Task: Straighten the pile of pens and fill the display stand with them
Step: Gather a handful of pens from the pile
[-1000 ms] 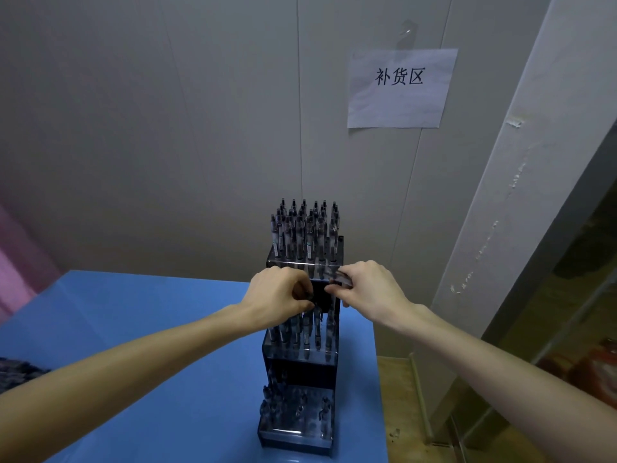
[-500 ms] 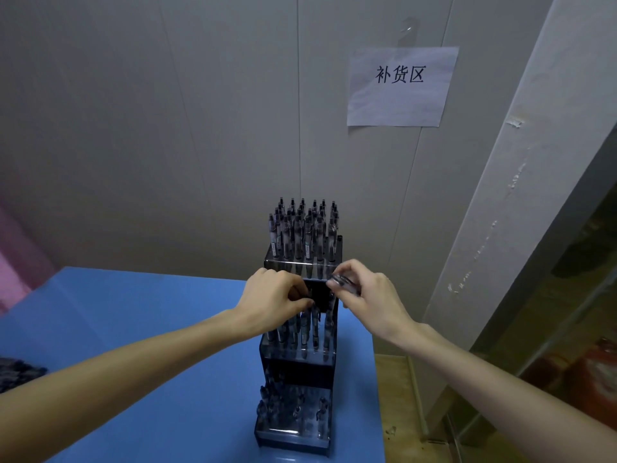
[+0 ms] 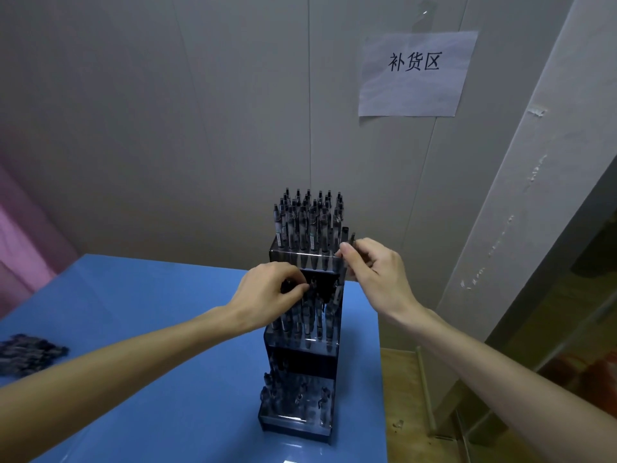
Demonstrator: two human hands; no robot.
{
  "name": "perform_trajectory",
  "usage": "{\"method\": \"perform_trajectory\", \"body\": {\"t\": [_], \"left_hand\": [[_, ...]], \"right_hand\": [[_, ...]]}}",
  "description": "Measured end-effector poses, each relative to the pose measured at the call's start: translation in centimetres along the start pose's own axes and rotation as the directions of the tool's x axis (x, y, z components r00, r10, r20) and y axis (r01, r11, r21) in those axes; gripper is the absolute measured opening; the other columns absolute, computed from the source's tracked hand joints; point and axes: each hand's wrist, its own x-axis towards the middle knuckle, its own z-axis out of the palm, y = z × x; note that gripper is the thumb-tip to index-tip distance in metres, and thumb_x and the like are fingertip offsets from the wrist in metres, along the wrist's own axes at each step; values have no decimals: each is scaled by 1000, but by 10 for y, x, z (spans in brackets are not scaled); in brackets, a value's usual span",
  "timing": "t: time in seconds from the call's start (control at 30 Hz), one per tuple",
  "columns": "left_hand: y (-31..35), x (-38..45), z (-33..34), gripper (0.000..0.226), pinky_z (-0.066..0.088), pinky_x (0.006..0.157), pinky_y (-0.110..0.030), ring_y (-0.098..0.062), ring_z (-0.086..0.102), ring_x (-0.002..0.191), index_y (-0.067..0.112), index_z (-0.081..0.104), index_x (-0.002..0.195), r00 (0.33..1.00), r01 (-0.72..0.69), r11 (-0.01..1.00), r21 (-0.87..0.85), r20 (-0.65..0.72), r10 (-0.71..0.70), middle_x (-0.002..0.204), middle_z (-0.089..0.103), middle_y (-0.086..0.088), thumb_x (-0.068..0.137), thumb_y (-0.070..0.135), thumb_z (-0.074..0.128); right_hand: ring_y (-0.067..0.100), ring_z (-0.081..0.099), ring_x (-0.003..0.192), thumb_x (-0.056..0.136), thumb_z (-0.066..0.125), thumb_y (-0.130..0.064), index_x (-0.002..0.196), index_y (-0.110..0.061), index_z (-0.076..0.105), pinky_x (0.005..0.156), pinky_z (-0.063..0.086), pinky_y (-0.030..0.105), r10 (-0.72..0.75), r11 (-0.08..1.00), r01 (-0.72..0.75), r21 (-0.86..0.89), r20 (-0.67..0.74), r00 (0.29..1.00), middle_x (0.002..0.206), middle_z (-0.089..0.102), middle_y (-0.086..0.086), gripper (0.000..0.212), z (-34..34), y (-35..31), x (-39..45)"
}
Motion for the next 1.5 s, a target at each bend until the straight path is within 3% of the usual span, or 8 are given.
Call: {"method": "perform_trajectory", "body": {"t": [0.13, 0.3, 0.53, 0.67, 0.97, 1.13, 1.33, 1.5], "left_hand": [[2, -6, 3, 15, 56, 77, -28, -2, 65, 89, 29, 76, 98, 1000, -25, 999, 25, 14, 24, 98, 73, 18, 95, 35, 62], [7, -11, 2, 19, 53, 79, -27, -4, 66, 91, 27, 76, 100, 999, -45, 998, 50, 9, 44, 99, 74, 17, 97, 37, 61], [7, -20, 9, 18, 49, 81, -27, -3, 60, 97, 27, 71, 112, 998, 66, 997, -51, -16, -67, 106, 70, 17, 103, 35, 57], [6, -23, 12, 16, 52, 83, -29, -2, 59, 99, 29, 70, 111, 998, 69, 993, -91, 1, -69, 105, 68, 19, 102, 32, 57], [3, -27, 13, 14, 52, 85, -29, -2, 59, 99, 30, 70, 109, 998, 62, 990, -123, -4, -63, 103, 66, 19, 100, 28, 59], [5, -29, 17, 13, 47, 87, -22, 1, 56, 101, 29, 68, 110, 999, 14, 997, -74, -28, -16, 105, 64, 20, 100, 27, 60], [-5, -36, 22, 22, 43, 105, -24, -4, 50, 126, 23, 65, 121, 997, -34, 999, -40, -67, 31, 130, 59, 14, 102, 31, 58], [-4, -46, 20, 37, 37, 112, -27, -8, 38, 140, 21, 54, 136, 993, -2, 1000, -5, -118, 1, 150, 43, 10, 105, 39, 51]], "right_hand": [[13, 57, 65, 103, 57, -39, 88, -17, 73, 62, 48, 35, -52, 995, 50, 87, 23, 998, 72, 62, -3, 31, 0, -12, -8], [11, 66, 74, 95, 70, -33, 104, -21, 74, 69, 55, 30, -85, 990, 79, 120, 51, 995, 80, 71, -11, 16, 6, -18, -12], [0, 58, 80, 91, 69, -45, 103, -26, 73, 67, 53, 25, -287, 919, 311, -241, 128, 949, 87, 66, -18, 23, 19, -5, -27], [3, 60, 88, 92, 60, -52, 107, -27, 75, 72, 56, 29, -241, 920, 290, -265, 201, 949, 93, 65, -10, 33, 22, 4, -31], [9, 59, 89, 88, 74, -44, 94, -22, 78, 71, 51, 26, -271, 886, 335, -322, 228, 935, 83, 71, -12, 23, 23, 7, -29], [14, 56, 92, 86, 75, -47, 87, -22, 74, 74, 50, 32, -260, 843, 347, -410, 253, 932, 83, 67, -12, 25, 27, 10, -23], [13, 57, 94, 78, 85, -39, 101, -23, 74, 79, 44, 30, -314, 842, 365, -396, 191, 930, 90, 66, -13, 29, 31, 20, -36], [13, 58, 99, 75, 86, -38, 130, -19, 61, 92, 47, 35, -364, 805, 473, -358, 333, 870, 96, 64, -11, 63, 31, 22, -40]]}}
